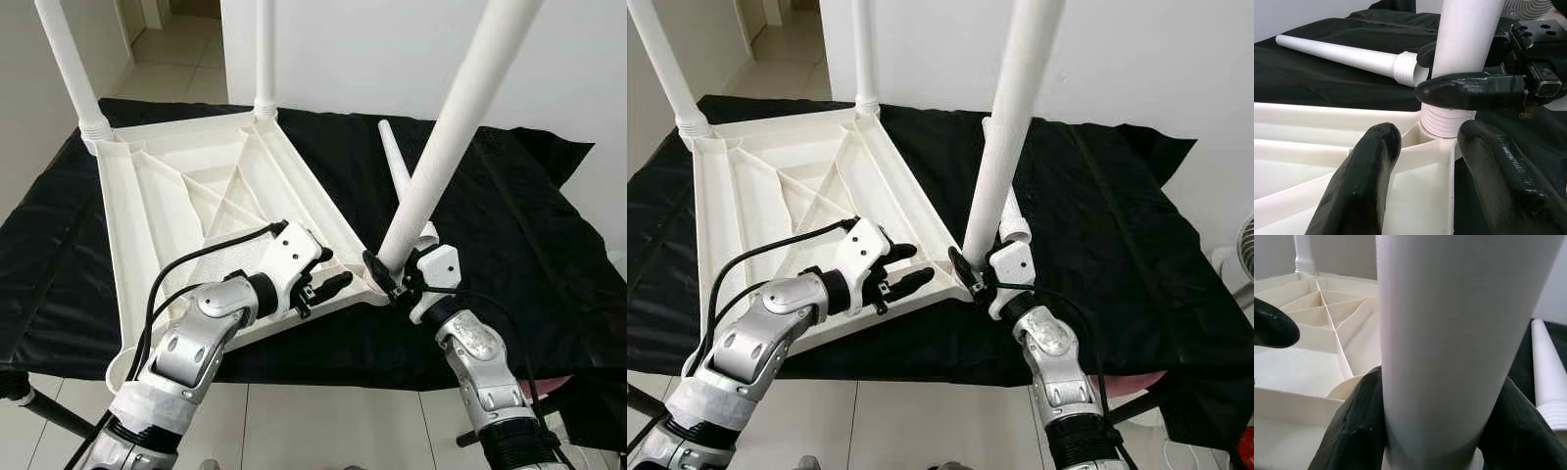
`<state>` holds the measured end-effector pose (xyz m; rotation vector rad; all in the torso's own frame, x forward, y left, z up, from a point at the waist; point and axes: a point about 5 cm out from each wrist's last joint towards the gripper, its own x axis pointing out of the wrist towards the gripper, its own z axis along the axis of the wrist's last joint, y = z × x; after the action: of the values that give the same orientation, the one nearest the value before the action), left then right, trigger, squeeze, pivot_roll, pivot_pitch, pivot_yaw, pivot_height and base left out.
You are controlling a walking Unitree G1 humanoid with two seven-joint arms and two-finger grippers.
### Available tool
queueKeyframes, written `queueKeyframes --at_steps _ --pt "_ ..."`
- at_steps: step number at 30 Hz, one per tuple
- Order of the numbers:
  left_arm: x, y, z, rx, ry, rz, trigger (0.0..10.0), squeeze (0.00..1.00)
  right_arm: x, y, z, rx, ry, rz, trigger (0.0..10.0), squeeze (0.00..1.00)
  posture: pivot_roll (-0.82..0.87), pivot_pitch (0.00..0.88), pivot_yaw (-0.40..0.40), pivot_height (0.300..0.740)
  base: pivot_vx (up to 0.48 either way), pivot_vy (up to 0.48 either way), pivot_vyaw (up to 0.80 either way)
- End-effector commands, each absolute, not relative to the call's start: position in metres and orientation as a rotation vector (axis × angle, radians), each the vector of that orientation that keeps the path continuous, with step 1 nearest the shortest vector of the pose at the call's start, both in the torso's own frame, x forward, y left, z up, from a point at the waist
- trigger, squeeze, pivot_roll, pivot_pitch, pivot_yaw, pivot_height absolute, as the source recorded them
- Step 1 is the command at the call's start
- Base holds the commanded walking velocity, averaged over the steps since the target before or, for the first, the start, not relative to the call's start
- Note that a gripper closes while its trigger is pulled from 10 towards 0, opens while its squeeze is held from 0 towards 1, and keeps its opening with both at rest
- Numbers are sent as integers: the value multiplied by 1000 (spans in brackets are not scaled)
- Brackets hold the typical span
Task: Building children table
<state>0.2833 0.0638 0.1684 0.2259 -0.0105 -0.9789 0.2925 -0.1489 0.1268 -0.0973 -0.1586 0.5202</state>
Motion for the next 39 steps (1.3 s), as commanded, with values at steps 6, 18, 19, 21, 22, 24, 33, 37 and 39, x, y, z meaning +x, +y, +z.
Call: queueKeyframes --at_steps 6,18,19,21,22,24,33,37,39 --pt "286 63 174 236 -26 -944 10000 0 292 -150 103 -28 -5 500 10000 0 44 42 -33 740 0 0 0" --pt "287 63 176 237 -30 -941 10000 0 300 -153 101 13 58 419 10000 0 47 41 -36 740 0 0 0" --pt "287 63 176 237 -30 -940 10000 0 301 -153 101 15 60 416 10000 0 47 41 -36 740 0 0 0" --pt "287 64 176 238 -31 -939 10000 0 302 -152 101 27 68 401 10000 0 48 44 -37 740 0 0 0" --pt "287 64 176 237 -31 -939 10000 0 302 -151 101 36 73 394 10000 0 48 44 -37 740 0 0 0" --pt "287 64 176 237 -31 -939 10000 0 302 -151 101 41 75 390 10000 0 48 44 -37 740 0 0 0" --pt "286 64 178 237 -36 -939 10000 0 306 -147 107 27 27 305 10000 0 51 41 -40 740 0 0 0" --pt "286 64 178 237 -38 -940 10000 0 306 -142 112 27 -14 264 10000 0 52 38 -42 740 0 0 0" --pt "287 63 178 235 -39 -941 10000 0 308 -137 110 52 -21 213 10000 0 50 34 -43 740 0 0 0"
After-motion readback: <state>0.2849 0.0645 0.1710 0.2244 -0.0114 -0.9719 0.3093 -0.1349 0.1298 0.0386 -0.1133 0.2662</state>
